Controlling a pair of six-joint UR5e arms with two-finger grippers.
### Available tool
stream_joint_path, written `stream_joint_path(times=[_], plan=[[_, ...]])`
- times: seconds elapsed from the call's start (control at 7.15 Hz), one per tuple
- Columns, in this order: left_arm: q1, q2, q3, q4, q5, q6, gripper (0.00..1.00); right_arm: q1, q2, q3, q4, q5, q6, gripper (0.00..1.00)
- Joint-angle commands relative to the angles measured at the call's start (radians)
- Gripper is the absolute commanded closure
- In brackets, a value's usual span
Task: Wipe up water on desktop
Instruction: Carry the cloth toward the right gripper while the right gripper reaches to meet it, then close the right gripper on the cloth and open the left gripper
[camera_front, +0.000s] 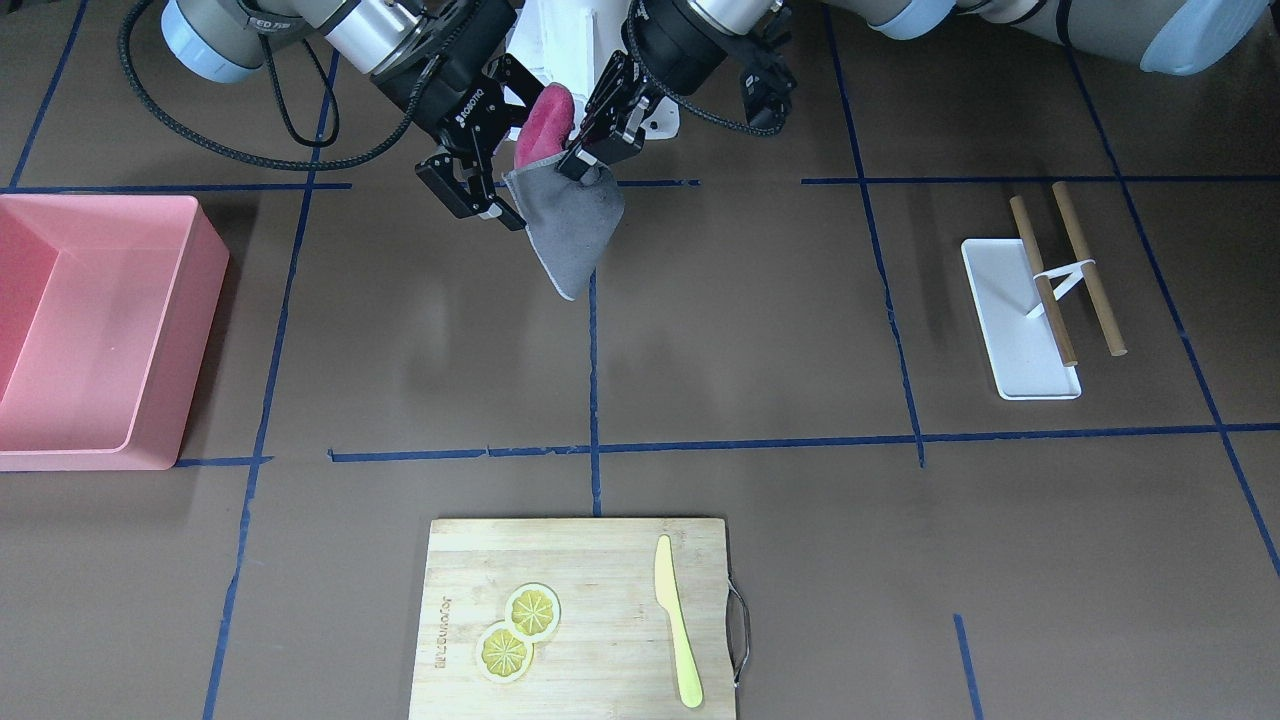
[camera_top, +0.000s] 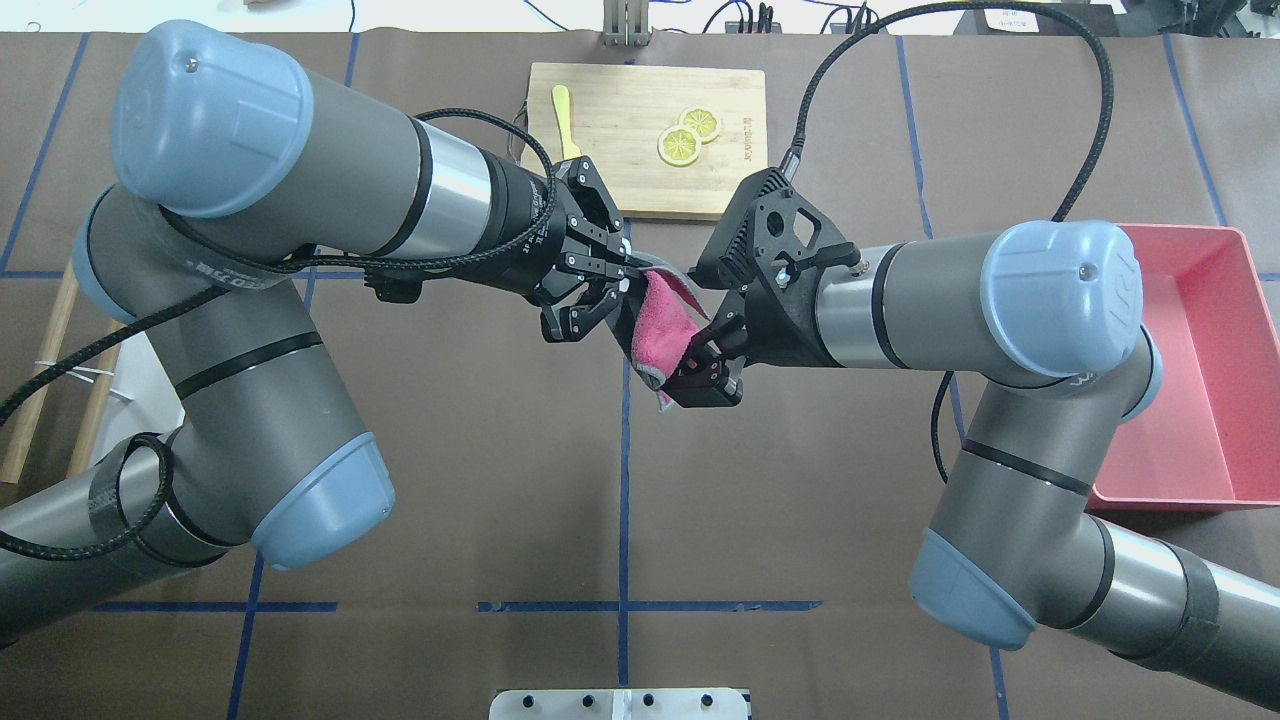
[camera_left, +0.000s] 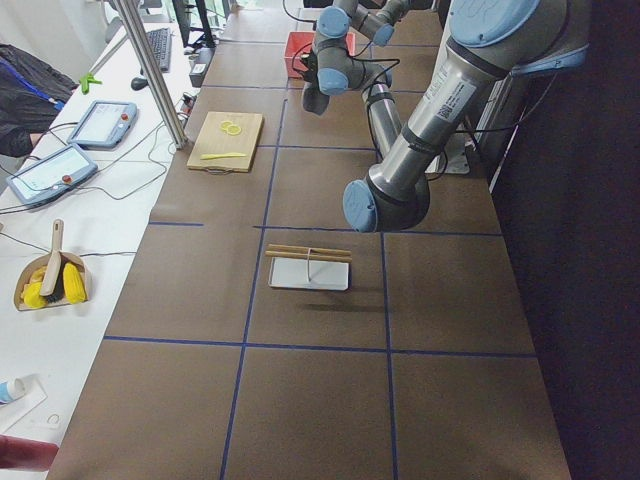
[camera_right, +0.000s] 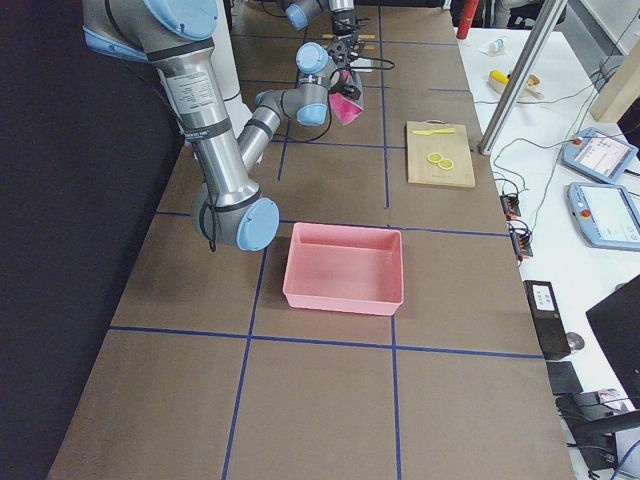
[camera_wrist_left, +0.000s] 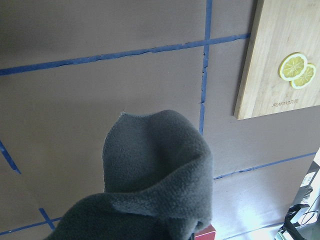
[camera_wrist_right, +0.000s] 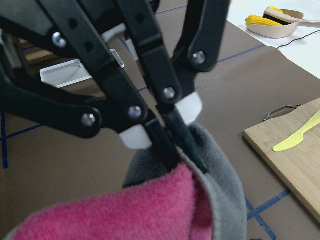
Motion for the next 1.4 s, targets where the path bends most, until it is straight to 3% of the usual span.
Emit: stream_joint_path(times=[0.0,0.28,0.56,0.84,1.26], plan=[[0.002,-0.001,0.001,-0.010,0.005,-0.002,0.97,-0.003,-0.003,-0.001,-0.001,0.000,0.000,0.58],[0.002,0.001,-0.002,-0.010,0.005,0.000,0.94,-0.001,-0.011,-0.001,-0.003,0.000,0.002,0.98],[0.002,0.002,-0.004,-0.010,0.005,0.005,0.89,-0.001,-0.011,-0.001,-0.001,0.000,0.000,1.00],[0.002,0.011,0.001,-0.048,0.005,0.087,0.00,-0.001,-0.009,-0.001,-0.001,0.000,0.000,1.00],[-0.001,0.057,-0.039,-0.047,-0.006,0.165,0.00,0.004,-0.012,0.000,-0.003,0.003,0.000,1.00]])
